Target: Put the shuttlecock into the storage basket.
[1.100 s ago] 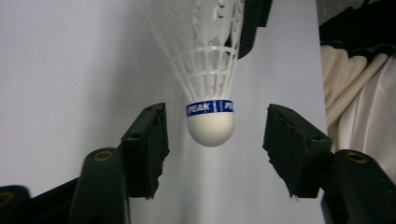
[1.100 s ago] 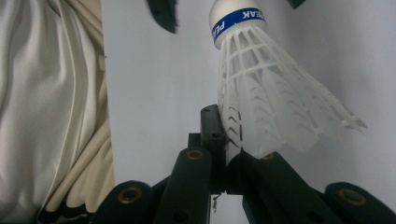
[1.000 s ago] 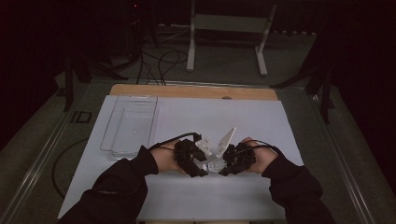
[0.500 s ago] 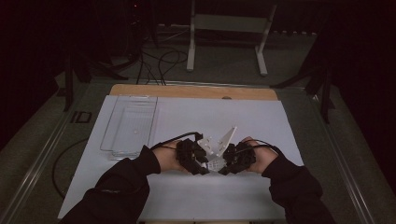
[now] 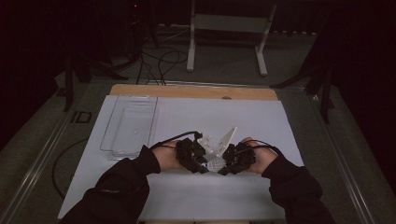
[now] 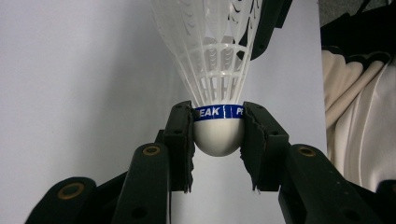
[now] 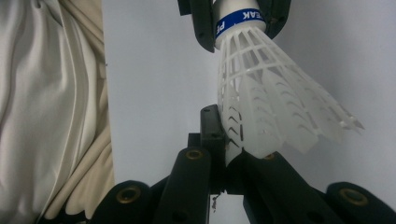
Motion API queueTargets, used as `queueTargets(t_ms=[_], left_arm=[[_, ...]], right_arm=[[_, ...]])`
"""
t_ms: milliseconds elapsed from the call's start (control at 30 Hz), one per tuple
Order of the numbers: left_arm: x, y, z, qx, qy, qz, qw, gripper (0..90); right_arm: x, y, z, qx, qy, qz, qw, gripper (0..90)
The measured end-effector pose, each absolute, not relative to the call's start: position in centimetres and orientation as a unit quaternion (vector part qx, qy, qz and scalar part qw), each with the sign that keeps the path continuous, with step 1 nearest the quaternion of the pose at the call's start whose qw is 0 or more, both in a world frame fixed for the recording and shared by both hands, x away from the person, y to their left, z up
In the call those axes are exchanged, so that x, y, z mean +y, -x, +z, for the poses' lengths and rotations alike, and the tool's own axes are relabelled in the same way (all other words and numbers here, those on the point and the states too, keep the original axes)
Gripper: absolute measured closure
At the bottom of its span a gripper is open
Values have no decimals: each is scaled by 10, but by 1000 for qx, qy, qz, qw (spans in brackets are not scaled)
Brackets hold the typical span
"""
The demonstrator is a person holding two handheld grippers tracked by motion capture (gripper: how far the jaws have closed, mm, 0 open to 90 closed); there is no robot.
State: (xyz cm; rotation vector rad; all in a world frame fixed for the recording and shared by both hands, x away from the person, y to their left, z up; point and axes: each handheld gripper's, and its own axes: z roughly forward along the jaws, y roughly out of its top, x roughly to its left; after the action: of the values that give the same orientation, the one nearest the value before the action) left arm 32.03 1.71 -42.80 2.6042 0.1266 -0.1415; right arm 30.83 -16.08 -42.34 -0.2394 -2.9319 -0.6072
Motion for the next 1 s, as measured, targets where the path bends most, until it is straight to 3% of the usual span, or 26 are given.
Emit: queueTargets(t_ms=[67, 233, 333, 567, 633, 767, 1000], left_arm=[[18, -322, -427, 50, -963, -56, 259, 660], [22, -325, -426, 64, -963, -58, 257, 660], [26, -326, -426, 68, -965, -52, 249, 659], [34, -325, -427, 69, -967, -52, 242, 660], [37, -326, -426, 73, -966, -51, 242, 659], [44, -328, -426, 81, -965, -48, 244, 659], [54, -331, -423, 104, -963, -44, 244, 659]], right_arm=[[-161, -308, -424, -973, 82, -204, 68, 879], [-159, -306, -430, -976, 81, -193, 52, 642], [-161, -308, -435, -976, 98, -190, 51, 545], [-167, -313, -440, -968, 140, -204, 46, 384], [-169, -314, -442, -965, 151, -212, 44, 263], [-174, -316, -448, -959, 175, -222, 28, 125], [-186, -316, -456, -950, 189, -245, 25, 94]])
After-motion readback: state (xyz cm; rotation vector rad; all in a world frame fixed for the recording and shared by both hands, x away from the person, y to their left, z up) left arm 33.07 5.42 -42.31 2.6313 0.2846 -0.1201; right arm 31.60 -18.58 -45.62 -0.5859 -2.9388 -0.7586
